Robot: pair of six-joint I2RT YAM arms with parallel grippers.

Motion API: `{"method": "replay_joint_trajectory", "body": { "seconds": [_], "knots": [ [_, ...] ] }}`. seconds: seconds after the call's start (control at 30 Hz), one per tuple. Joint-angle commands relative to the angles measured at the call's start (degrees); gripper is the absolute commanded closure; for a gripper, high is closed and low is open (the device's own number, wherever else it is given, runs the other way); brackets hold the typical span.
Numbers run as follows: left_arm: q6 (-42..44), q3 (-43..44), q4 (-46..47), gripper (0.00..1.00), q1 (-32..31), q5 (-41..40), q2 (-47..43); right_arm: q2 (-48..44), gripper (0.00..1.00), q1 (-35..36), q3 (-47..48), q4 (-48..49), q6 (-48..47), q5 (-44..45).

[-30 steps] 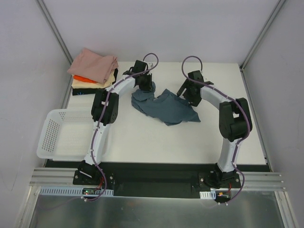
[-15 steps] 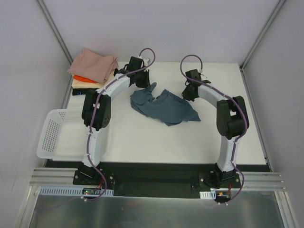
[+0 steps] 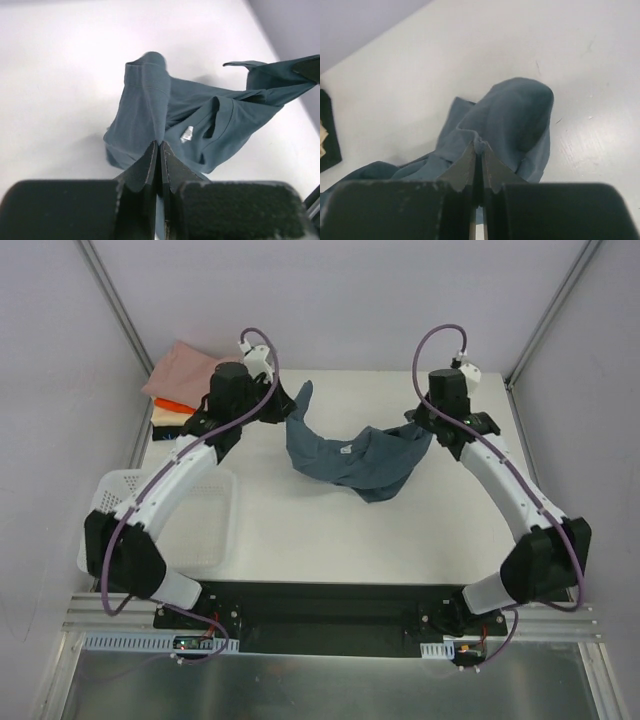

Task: Fold and stack the t-shirts
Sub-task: Flatten the tshirt out

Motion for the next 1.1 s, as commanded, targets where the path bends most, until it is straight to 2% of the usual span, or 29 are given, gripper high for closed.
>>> {"method": "replay_joint_trajectory", "body": {
  "seconds": [0.0,0.23,0.37,0.5,0.6,0.73,0.83,0.97,1.03,1.07],
  "knots": [
    [-2.73,-5.99,9.40,1.00,-0.15,-1.90,-14.45,-10.02,0.99,0.16,0.18,-1.55,-8.98,2.62],
    [-4.06,-11.09,10.91,1.00,-0.15,-11.04,-32.58,-25.40,0.99,0.24,3.43,-5.32,-15.84,5.33],
    [-3.70,-12.76,10.91,1.00,-0.15,-16.31,-42.50,-31.90,0.99,0.16,5.80,-8.14,-19.00,12.69],
    [-3.35,-13.20,10.12,1.00,-0.15,-24.03,-47.88,-37.35,0.99,0.16,8.18,-9.72,-23.21,17.99],
    [-3.35,-12.07,9.24,1.00,-0.06,-26.33,-50.08,-39.55,0.98,0.16,10.72,-10.52,-24.81,20.19],
    [-1.87,-10.83,9.50,1.00,-0.06,-29.76,-50.36,-39.74,0.96,0.16,13.63,-10.34,-27.26,23.00],
    [-1.42,-9.51,9.50,1.00,-0.15,-30.99,-47.29,-37.46,0.96,0.24,14.33,-10.08,-29.11,23.53],
    [-1.24,-6.62,9.24,1.00,-0.06,-36.52,-37.38,-31.58,0.96,-0.11,14.16,-7.45,-32.01,24.67],
    [-0.46,-2.67,8.54,1.00,0.37,-36.97,-32.71,-26.14,0.96,-1.51,16.61,-6.92,-32.90,24.50],
    [-0.62,-0.74,8.10,1.00,0.81,-36.10,-27.64,-24.03,0.96,-2.30,18.27,-6.74,-33.42,22.59]
  ]
}}
